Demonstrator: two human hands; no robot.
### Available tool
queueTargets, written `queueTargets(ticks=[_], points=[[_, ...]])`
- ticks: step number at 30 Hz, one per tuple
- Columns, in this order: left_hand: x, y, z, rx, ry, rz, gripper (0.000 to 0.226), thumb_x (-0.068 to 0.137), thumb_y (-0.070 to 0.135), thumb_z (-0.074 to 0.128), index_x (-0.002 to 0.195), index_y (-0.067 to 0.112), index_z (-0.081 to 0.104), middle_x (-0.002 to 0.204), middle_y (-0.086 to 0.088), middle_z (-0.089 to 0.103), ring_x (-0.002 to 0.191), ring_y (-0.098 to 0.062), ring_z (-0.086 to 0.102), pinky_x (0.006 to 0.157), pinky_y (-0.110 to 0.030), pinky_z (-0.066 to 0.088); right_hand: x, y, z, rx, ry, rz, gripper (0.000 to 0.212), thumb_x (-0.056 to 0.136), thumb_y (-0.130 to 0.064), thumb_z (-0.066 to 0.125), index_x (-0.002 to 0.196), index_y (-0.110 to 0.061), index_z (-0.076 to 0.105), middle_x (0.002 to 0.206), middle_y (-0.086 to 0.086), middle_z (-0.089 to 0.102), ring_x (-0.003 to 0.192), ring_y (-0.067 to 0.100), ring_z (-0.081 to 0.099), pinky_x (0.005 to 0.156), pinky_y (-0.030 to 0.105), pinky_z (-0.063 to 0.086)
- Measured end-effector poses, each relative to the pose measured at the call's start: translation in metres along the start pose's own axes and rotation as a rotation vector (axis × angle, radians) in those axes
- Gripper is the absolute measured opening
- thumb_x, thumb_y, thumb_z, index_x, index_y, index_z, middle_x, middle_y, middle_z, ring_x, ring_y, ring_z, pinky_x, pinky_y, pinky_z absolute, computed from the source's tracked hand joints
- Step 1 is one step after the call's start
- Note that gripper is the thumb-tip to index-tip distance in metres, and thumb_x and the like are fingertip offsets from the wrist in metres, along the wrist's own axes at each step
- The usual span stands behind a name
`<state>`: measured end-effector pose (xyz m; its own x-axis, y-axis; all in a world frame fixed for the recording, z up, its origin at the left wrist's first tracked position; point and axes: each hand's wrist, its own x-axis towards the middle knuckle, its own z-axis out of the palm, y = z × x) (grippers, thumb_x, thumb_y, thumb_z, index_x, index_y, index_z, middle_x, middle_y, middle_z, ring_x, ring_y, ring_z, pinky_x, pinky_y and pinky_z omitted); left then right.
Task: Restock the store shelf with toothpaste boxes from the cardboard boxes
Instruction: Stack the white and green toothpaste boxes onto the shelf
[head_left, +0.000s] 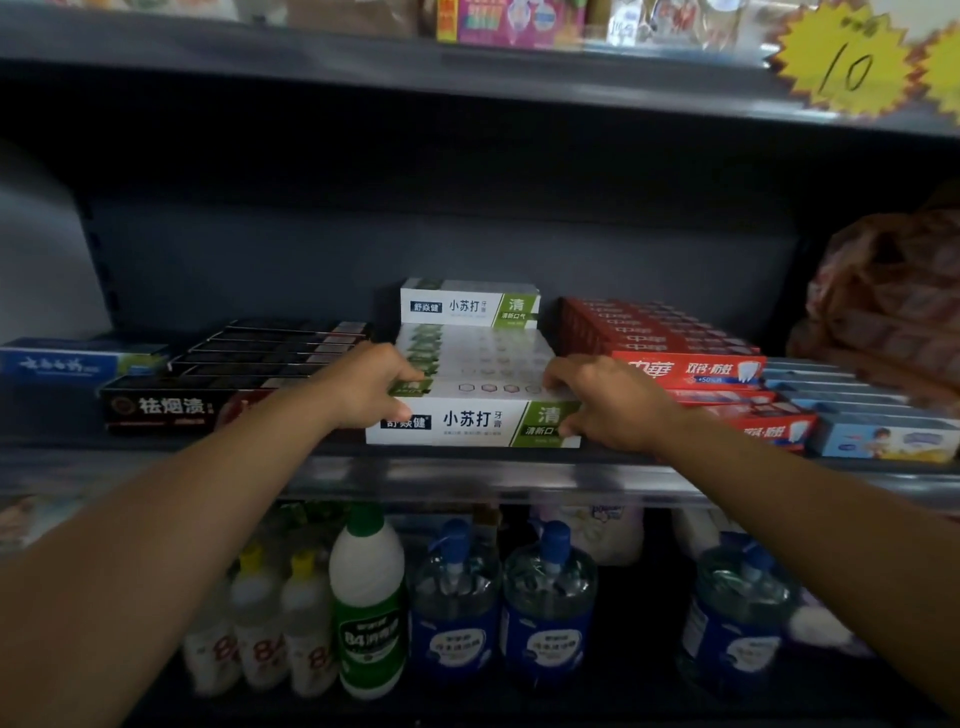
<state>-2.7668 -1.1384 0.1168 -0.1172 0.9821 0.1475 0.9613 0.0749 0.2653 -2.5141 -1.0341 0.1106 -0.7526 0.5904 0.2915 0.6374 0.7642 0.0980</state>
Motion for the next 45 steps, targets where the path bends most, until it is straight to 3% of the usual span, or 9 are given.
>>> queueTargets(ticks=[6,10,23,27,31,35,37,41,45], points=[[0.005,-0.004,0.006,0.075,0.031,-0.013,0.052,0.081,0.019,0.075,0.130,0.019,0.058,0.127,-0.006,0.061,0.109,-0.021,0.057,0.092,-0.030,0.044,0.004,0.002,0.009,-0.024,-0.005,-0.022,0.046,0.081,-0.028,0.072,0.121,-0.018,0.052,0.123,0.001,0.057,0.110,0.018,0.054,0.089,0.035,0.049],[0.005,-0.008,0.003,0.091,0.125,-0.034,0.046,0.078,0.016,0.077,0.123,0.016,0.064,0.125,-0.007,0.063,0.110,-0.023,0.058,0.096,-0.033,0.045,0.012,-0.001,0.011,-0.046,0.017,-0.045,0.047,0.080,-0.028,0.073,0.121,-0.016,0.054,0.123,0.002,0.054,0.115,0.020,0.049,0.090,0.039,0.049],[0.011,-0.024,0.003,0.176,0.148,-0.076,0.046,0.080,0.015,0.075,0.124,0.021,0.064,0.125,-0.006,0.063,0.113,-0.024,0.057,0.098,-0.034,0.045,0.027,-0.013,0.014,-0.035,-0.018,-0.047,0.049,0.082,-0.030,0.072,0.125,-0.017,0.052,0.126,0.001,0.053,0.114,0.019,0.049,0.091,0.034,0.047],[0.004,-0.019,-0.002,0.187,0.149,-0.041,0.037,0.081,0.019,0.073,0.117,0.020,0.069,0.108,-0.006,0.068,0.098,-0.024,0.060,0.086,-0.035,0.050,0.024,-0.020,0.007,-0.063,-0.016,-0.048,0.052,0.084,-0.030,0.069,0.129,-0.017,0.048,0.130,0.002,0.051,0.117,0.020,0.049,0.092,0.034,0.047],[-0.013,-0.009,-0.002,0.149,0.168,0.019,0.034,0.081,0.022,0.074,0.115,0.018,0.070,0.101,-0.001,0.066,0.094,-0.022,0.059,0.082,-0.031,0.048,0.015,-0.035,0.004,-0.072,0.096,-0.089,0.051,0.088,-0.026,0.063,0.134,-0.013,0.045,0.133,0.006,0.049,0.123,0.023,0.046,0.088,0.036,0.048],[-0.040,0.007,0.006,0.071,0.185,0.073,0.045,0.082,0.020,0.074,0.125,0.019,0.064,0.126,-0.005,0.063,0.111,-0.022,0.059,0.096,-0.033,0.048,-0.001,-0.059,0.007,-0.051,0.178,-0.208,0.049,0.086,-0.023,0.067,0.130,-0.009,0.050,0.129,0.008,0.052,0.121,0.025,0.047,0.092,0.037,0.044],[-0.058,0.013,0.013,0.084,0.173,0.097,0.047,0.081,0.022,0.075,0.127,0.019,0.063,0.128,-0.005,0.062,0.114,-0.022,0.057,0.096,-0.030,0.047,-0.014,-0.075,0.014,-0.024,0.229,-0.276,0.045,0.081,-0.020,0.070,0.122,-0.006,0.056,0.121,0.011,0.056,0.114,0.029,0.051,0.088,0.038,0.048],[-0.100,0.010,0.045,0.096,0.067,0.173,0.026,0.077,0.023,0.077,0.102,0.017,0.075,0.099,-0.003,0.072,0.094,-0.021,0.065,0.078,-0.034,0.053,-0.048,-0.109,0.053,0.057,0.195,-0.404,0.036,0.074,-0.015,0.074,0.105,-0.003,0.062,0.102,0.013,0.060,0.095,0.032,0.057,0.070,0.037,0.049],[-0.135,-0.004,0.105,0.187,-0.157,0.159,0.028,0.080,0.024,0.072,0.106,0.013,0.073,0.102,-0.007,0.071,0.095,-0.022,0.064,0.080,-0.032,0.051,-0.090,-0.139,0.122,0.168,0.015,-0.448,0.038,0.078,-0.017,0.072,0.112,-0.003,0.061,0.107,0.014,0.059,0.100,0.033,0.056,0.077,0.043,0.052]])
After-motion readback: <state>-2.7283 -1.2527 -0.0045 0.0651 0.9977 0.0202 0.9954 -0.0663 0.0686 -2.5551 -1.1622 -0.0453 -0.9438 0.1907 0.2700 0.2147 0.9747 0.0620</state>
